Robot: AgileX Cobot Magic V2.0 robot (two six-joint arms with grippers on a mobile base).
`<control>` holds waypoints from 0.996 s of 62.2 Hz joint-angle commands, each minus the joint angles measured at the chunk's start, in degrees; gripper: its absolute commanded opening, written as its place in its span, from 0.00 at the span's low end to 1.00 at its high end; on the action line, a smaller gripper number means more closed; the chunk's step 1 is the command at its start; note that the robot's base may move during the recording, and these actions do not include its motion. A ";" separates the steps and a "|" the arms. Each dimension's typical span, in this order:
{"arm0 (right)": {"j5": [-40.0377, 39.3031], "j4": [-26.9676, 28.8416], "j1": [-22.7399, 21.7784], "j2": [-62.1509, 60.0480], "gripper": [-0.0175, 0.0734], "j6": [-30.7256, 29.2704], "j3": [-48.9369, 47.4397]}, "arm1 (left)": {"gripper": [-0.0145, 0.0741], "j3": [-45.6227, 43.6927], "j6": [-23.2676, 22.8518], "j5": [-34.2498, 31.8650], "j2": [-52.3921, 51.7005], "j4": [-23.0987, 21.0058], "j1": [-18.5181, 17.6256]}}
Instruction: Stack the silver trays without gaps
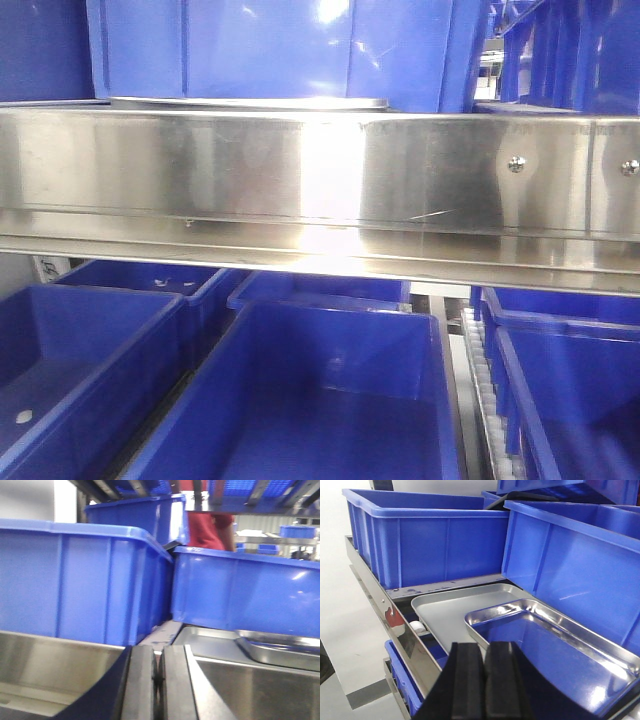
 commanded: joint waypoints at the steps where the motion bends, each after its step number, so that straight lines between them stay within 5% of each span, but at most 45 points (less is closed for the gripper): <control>1: -1.31 -0.53 0.04 -0.62 0.10 -0.22 0.06 | 0.17 -0.17 -0.56 -0.07 -0.29 0.19 0.50; 62: -1.31 -0.53 0.04 -0.62 0.10 -0.22 0.06 | 0.17 -0.17 -0.45 3.37 -0.29 3.56 0.50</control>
